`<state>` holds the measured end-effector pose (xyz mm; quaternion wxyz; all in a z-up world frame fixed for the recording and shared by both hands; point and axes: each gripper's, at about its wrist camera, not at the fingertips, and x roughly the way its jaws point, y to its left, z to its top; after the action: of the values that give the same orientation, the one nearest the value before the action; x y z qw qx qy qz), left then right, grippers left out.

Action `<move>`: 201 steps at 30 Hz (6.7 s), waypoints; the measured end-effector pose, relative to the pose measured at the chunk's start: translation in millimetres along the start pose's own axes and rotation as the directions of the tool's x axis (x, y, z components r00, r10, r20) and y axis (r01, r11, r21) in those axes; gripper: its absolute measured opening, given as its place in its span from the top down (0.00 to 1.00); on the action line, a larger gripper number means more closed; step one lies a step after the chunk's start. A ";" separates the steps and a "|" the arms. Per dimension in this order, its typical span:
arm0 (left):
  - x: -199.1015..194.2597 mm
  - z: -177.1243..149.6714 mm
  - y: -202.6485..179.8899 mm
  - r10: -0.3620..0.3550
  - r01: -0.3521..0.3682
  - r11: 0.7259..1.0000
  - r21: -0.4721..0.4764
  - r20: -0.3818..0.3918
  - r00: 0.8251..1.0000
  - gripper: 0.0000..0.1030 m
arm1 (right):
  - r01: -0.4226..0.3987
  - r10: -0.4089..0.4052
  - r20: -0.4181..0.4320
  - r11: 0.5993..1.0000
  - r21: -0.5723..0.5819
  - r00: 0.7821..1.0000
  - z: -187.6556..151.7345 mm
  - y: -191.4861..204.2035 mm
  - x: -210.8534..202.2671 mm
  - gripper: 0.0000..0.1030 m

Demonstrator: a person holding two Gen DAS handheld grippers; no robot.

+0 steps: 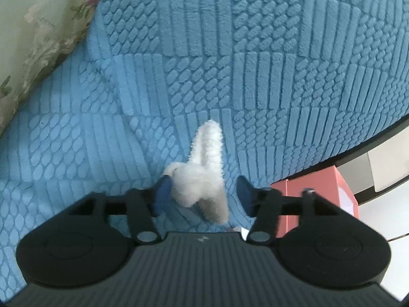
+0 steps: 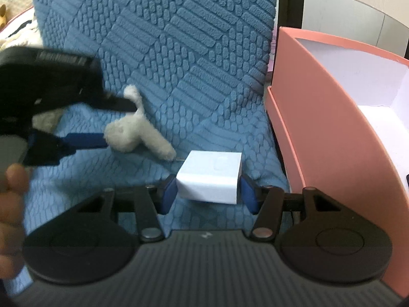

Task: Organize rigid objects

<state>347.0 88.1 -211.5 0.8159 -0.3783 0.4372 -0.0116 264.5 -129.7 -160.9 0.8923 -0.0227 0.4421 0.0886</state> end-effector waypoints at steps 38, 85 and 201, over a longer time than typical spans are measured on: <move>-38.4 -18.8 -45.4 0.124 -0.130 0.975 0.180 0.047 0.991 0.49 | 0.063 -0.058 0.066 0.995 -0.074 0.996 -0.5 6.6 12.8 0.38; -175.2 -113.5 -114.7 0.095 -0.097 0.955 0.279 0.020 0.995 0.49 | -0.076 0.083 0.089 0.994 -0.082 0.993 8.0 -42.6 -198.0 0.46; -285.3 -206.2 -274.8 -0.078 0.003 0.801 0.598 0.099 0.992 0.15 | 0.019 -0.042 0.188 0.992 0.127 0.981 -25.1 -165.7 -360.2 0.48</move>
<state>107.6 -133.4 93.6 0.9174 -0.1117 0.3539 -0.1434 60.6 -345.4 103.2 0.9314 0.0350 0.3591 0.0488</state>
